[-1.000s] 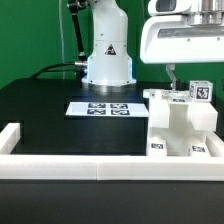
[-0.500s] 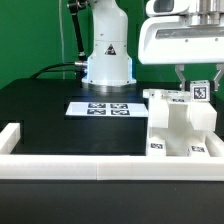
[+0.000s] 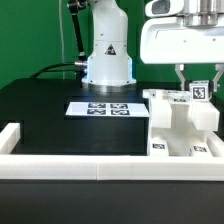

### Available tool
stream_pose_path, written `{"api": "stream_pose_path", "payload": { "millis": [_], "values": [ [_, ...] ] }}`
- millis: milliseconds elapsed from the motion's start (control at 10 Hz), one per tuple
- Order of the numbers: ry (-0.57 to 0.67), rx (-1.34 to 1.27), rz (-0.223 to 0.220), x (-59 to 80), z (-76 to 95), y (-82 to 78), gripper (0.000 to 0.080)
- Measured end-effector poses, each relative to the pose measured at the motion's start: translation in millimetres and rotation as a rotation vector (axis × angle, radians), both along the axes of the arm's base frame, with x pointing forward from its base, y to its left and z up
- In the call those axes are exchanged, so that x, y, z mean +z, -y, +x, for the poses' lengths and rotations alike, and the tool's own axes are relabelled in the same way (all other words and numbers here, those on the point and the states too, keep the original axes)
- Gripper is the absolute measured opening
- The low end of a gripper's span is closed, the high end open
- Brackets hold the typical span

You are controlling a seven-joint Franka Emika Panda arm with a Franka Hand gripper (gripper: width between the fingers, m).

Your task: Assemble chair

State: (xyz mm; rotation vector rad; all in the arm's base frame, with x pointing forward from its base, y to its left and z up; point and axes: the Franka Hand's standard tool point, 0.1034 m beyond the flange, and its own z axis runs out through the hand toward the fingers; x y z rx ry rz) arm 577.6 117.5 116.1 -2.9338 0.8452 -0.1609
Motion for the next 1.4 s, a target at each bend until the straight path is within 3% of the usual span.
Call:
{"api": "stream_pose_path", "payload": {
  "millis": [700, 900, 1100, 1200, 1300, 1400],
  "values": [
    [-0.051, -0.621, 0.099, 0.0, -1.9, -4.9, 0.0289],
    [-0.075, -0.898, 0.145, -0.4, -2.7, -7.4, 0.0289],
    [-0.074, -0.877, 0.143, -0.6, -2.7, -7.5, 0.0290],
    [-0.072, -0.844, 0.140, -0.6, -2.7, -7.6, 0.0497],
    [-0.066, -0.790, 0.124, 0.5, -2.3, -10.5, 0.0497],
    [-0.060, -0.725, 0.116, 1.6, -1.7, -13.9, 0.0621]
  ]
}}
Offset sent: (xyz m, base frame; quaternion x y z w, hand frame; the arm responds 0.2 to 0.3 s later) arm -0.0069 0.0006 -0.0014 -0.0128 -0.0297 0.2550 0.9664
